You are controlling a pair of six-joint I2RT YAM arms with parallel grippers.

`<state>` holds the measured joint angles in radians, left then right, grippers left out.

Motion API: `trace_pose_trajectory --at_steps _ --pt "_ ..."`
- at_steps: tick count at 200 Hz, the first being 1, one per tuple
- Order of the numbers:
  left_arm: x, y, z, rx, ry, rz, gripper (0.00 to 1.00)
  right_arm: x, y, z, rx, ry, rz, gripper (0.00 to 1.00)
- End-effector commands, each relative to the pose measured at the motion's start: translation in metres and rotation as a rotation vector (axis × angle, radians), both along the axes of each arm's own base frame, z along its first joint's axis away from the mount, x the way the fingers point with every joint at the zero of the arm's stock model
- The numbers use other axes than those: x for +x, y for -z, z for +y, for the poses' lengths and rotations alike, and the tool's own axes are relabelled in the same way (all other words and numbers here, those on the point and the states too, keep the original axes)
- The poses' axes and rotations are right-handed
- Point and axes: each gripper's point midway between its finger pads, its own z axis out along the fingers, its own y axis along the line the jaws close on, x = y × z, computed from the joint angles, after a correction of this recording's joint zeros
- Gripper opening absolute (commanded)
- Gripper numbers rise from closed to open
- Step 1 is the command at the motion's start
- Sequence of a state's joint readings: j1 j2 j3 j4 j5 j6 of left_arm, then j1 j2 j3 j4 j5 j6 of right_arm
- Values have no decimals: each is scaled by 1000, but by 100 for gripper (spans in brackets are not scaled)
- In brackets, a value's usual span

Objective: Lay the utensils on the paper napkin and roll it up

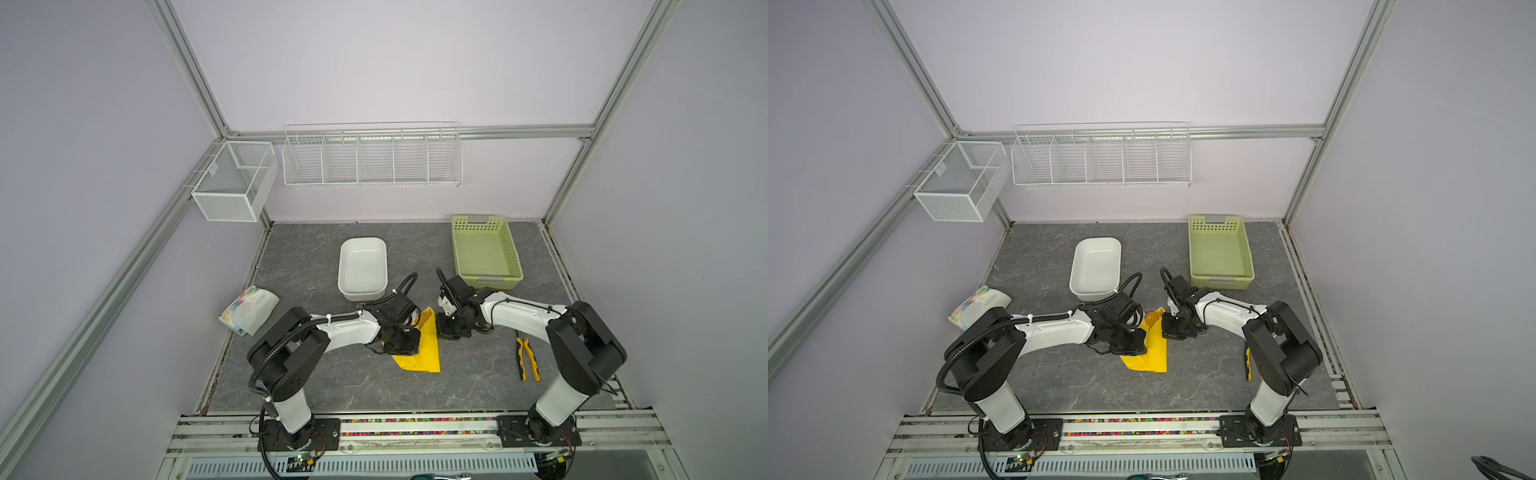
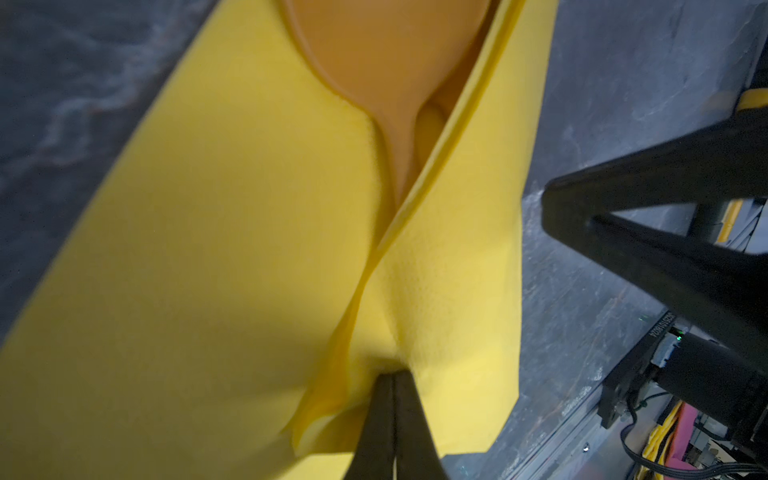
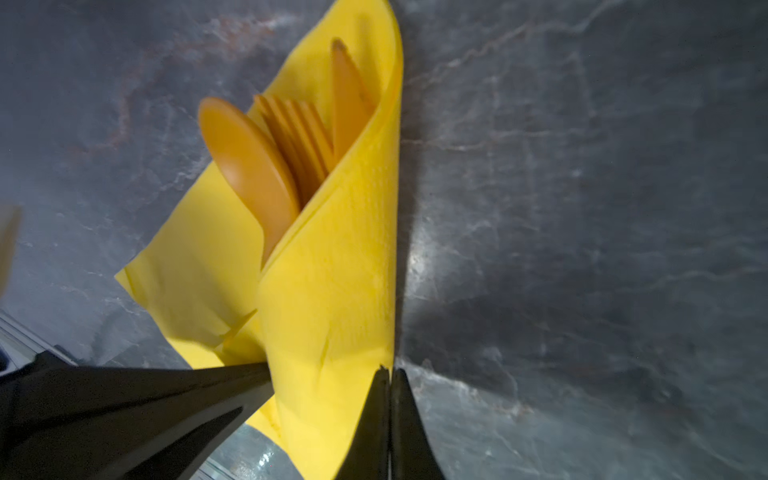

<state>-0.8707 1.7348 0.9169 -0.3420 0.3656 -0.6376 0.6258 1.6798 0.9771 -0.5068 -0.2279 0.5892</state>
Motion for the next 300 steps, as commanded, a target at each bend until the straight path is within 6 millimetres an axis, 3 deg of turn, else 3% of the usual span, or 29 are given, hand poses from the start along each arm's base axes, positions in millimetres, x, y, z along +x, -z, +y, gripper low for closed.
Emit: trace_pose_trajectory --at_steps 1,64,126,163,204,249,300 --pt "-13 29 35 160 -12 42 0 10 -21 3 26 -13 -55 7" --pt "-14 30 36 163 -10 43 0 19 -7 9 32 -17 -32 7" --pt "-15 30 38 167 -10 43 0 14 20 -2 -8 -8 23 7" --pt "-15 31 39 169 -13 46 0 19 1 -4 3 -5 -18 6" --pt "-15 29 38 165 -14 43 0 29 -17 9 66 -20 -55 7" --pt "-16 30 38 168 -13 46 0 30 1 12 72 -20 -17 7" --pt "-16 31 38 168 -11 48 0 25 24 1 19 -7 31 7"
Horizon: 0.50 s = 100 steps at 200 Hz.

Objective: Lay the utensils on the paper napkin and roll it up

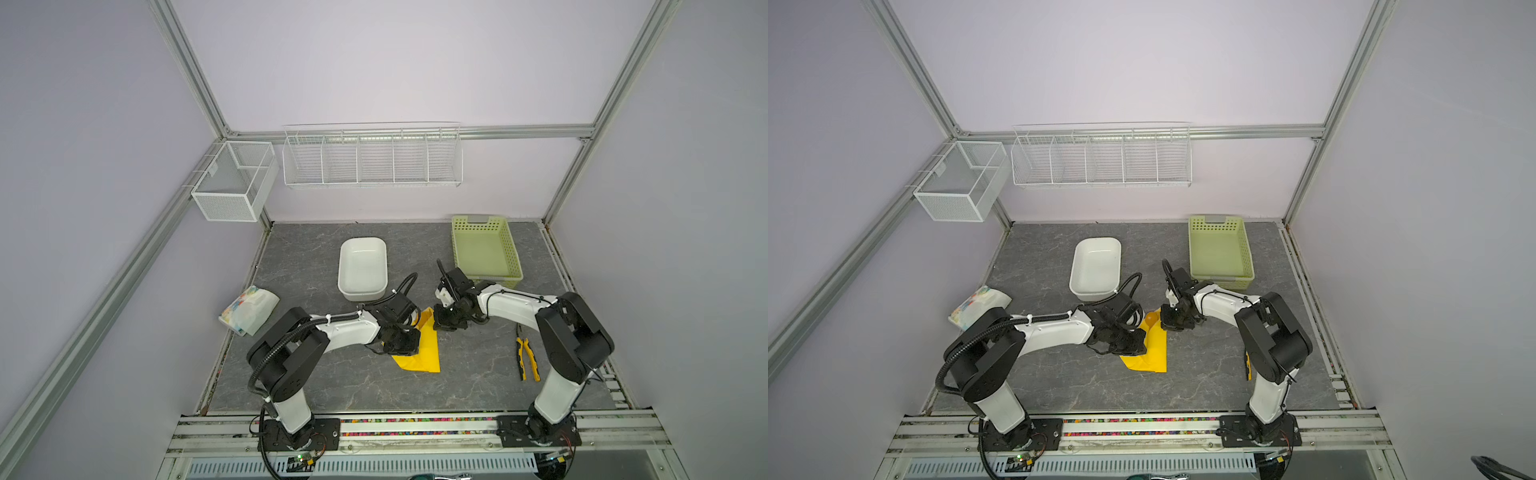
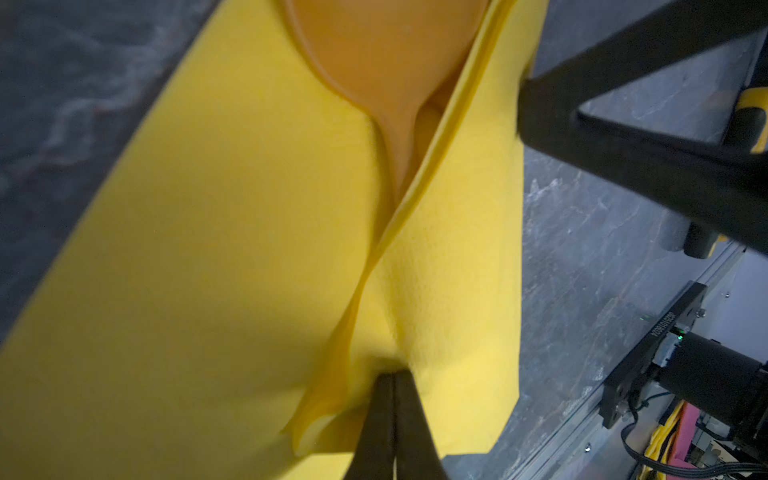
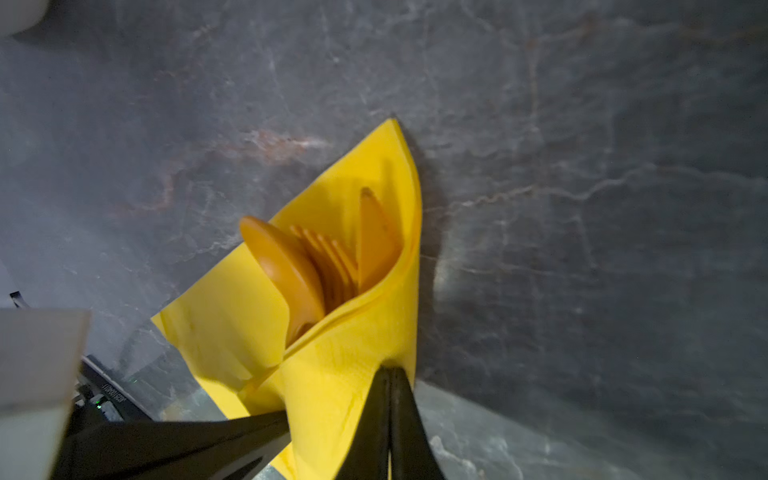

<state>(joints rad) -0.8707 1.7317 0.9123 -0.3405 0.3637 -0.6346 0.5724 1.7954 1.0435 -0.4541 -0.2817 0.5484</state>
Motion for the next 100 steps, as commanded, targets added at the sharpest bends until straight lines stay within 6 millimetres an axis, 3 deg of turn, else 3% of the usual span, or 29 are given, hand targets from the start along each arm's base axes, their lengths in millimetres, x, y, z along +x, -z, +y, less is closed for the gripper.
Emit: trace_pose_trajectory --at_steps 1,69,100 --pt "-16 31 37 167 -12 50 0 -2 11 -7 -25 -7 20 7" --pt "-15 30 37 163 -14 49 0 10 -21 -4 -14 -11 -51 7" --pt "-16 30 37 166 -15 50 0 16 -25 1 2 -13 -62 7"
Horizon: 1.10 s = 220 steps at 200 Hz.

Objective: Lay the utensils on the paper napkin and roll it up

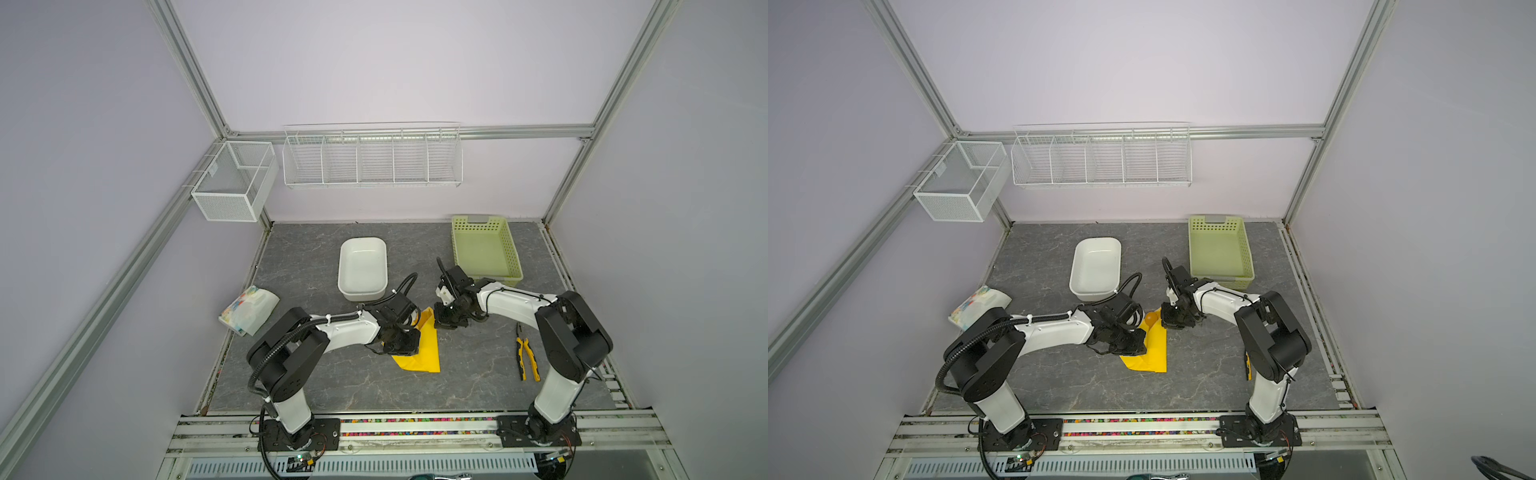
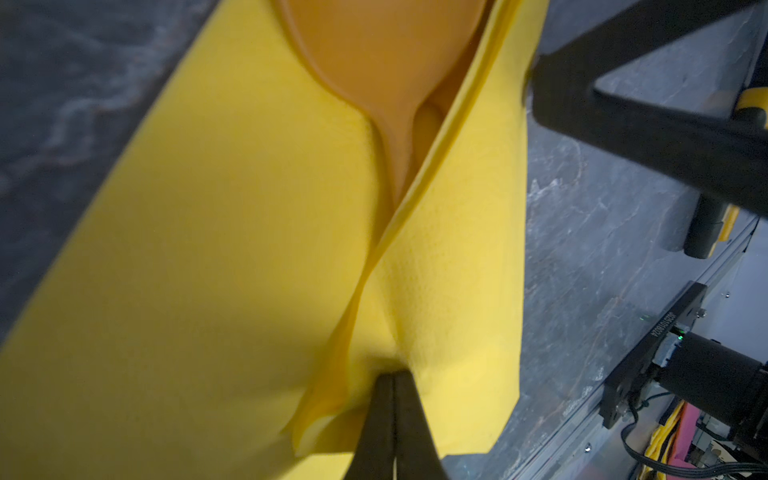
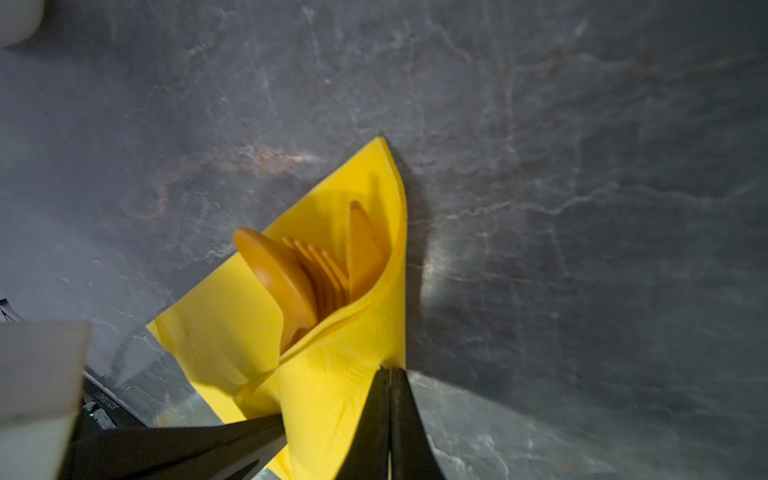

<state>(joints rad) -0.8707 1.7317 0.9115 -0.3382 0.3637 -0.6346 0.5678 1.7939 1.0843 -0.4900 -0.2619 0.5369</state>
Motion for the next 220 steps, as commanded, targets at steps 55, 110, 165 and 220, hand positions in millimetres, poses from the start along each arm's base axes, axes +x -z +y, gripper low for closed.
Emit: trace_pose_trajectory --at_steps 55,110,165,220 --pt "-15 29 37 167 -11 51 0 9 3 -2 -14 -14 -13 7" --pt "-16 28 38 168 -9 48 0 7 13 -11 -51 -8 5 7" --pt "-16 27 37 165 -7 47 0 15 -19 0 22 -11 -50 7" --pt "-16 28 38 170 -8 51 0 21 -7 3 32 -8 -29 7"
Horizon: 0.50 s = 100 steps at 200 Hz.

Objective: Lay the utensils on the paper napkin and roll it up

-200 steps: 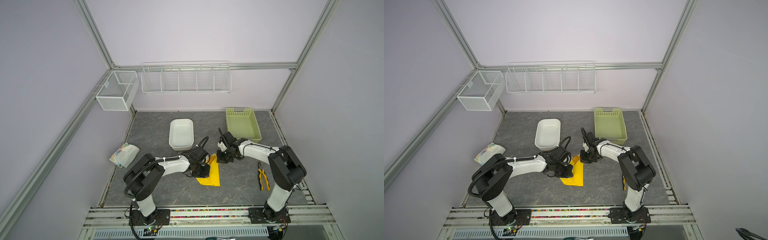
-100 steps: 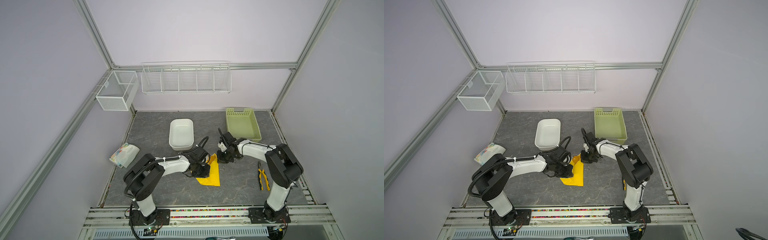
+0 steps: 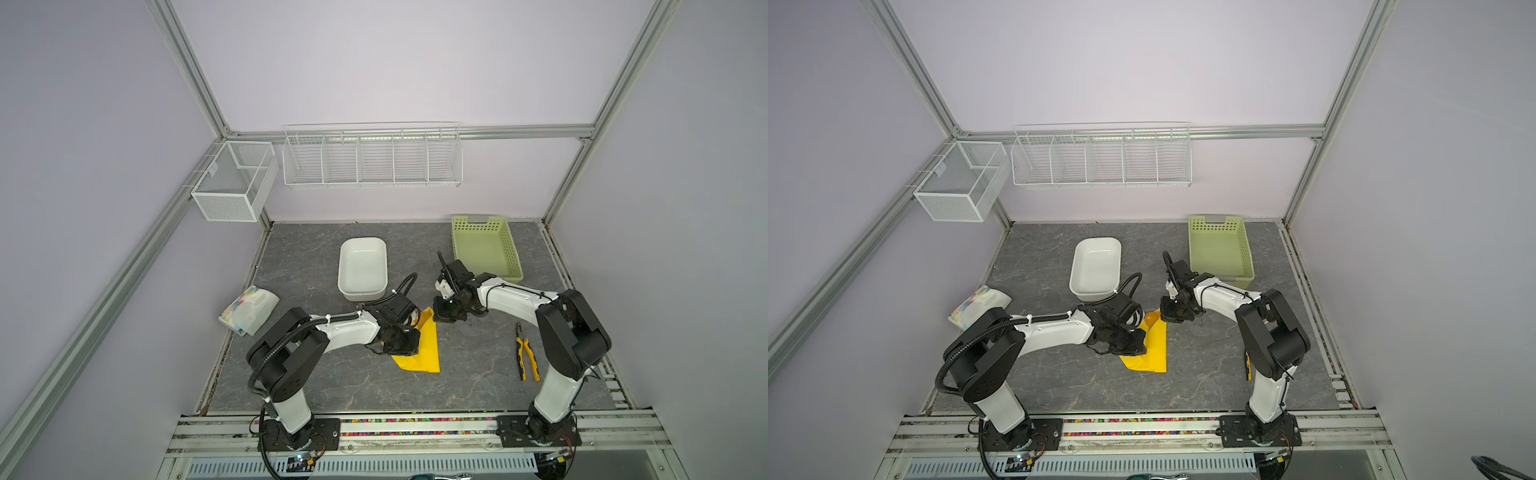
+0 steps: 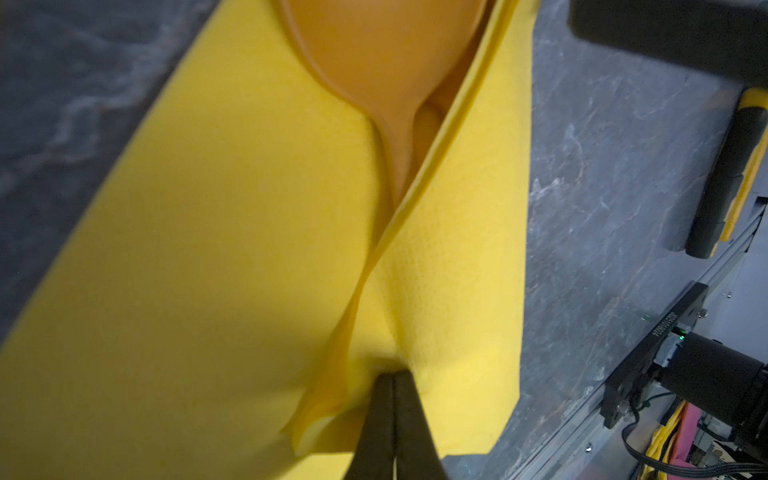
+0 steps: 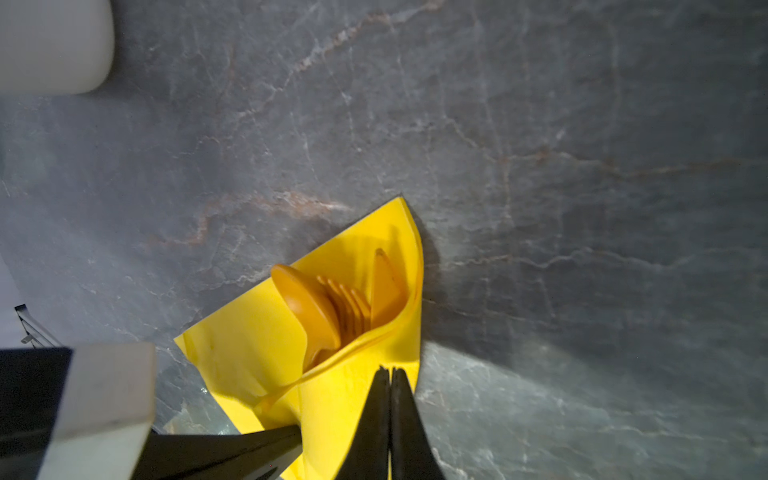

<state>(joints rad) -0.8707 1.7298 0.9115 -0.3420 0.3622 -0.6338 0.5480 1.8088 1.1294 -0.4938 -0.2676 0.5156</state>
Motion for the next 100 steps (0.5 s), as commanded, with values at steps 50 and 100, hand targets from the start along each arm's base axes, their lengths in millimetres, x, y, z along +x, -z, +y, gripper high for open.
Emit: trace_pose_trajectory --at_steps 50,100 --pt "-17 30 38 168 -11 54 0 5 26 -7 -21 -4 41 7" --pt "-17 28 40 170 -13 49 0 5 16 -15 -41 3 24 7"
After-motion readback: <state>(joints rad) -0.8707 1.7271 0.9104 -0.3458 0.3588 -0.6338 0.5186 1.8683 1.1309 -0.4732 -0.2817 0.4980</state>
